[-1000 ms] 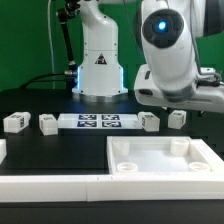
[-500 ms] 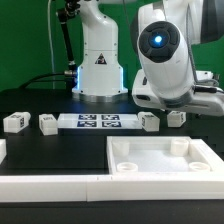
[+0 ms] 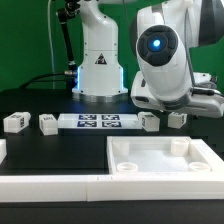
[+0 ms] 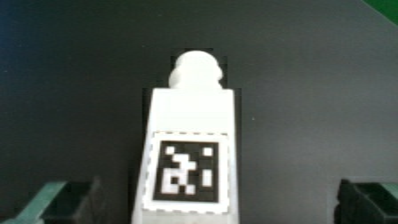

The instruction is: Assemble square table

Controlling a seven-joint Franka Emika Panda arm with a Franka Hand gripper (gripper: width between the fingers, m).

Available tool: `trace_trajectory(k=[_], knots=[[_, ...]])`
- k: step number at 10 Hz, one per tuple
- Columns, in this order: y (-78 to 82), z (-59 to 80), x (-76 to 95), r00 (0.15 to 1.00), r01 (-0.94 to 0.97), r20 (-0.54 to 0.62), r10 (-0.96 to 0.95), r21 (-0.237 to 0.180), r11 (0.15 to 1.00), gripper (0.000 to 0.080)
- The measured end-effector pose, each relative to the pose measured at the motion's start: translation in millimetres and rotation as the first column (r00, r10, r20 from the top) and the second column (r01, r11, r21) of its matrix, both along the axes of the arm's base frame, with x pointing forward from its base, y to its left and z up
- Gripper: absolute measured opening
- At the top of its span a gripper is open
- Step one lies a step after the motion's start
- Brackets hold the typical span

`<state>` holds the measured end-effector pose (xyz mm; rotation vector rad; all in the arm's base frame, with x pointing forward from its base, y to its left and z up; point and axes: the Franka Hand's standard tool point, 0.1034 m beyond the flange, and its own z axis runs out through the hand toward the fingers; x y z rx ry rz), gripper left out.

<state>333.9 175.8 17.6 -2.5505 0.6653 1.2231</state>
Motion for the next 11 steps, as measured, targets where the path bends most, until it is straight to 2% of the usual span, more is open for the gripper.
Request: trace_trajectory(k=[3, 5, 7, 8, 11], knots=[[2.0, -8.9, -13.4, 0.999, 0.013, -0.036, -0.013, -0.006, 1.000, 0.0648], [5.1, -9.1, -14.0, 0.999, 0.003, -0.034, -0.004, -0.003, 1.000, 0.0648], [4.9, -9.2, -14.0, 0.999, 0.004, -0.034, -0.004, -0.004, 1.000, 0.0388], [4.9, -9.2, -14.0, 0.999, 0.004, -0.034, -0.004, -0.004, 1.000, 0.0284], [4.9, -9.2, -14.0, 0.999, 0.004, -0.034, -0.004, -0.004, 1.000, 0.0284]])
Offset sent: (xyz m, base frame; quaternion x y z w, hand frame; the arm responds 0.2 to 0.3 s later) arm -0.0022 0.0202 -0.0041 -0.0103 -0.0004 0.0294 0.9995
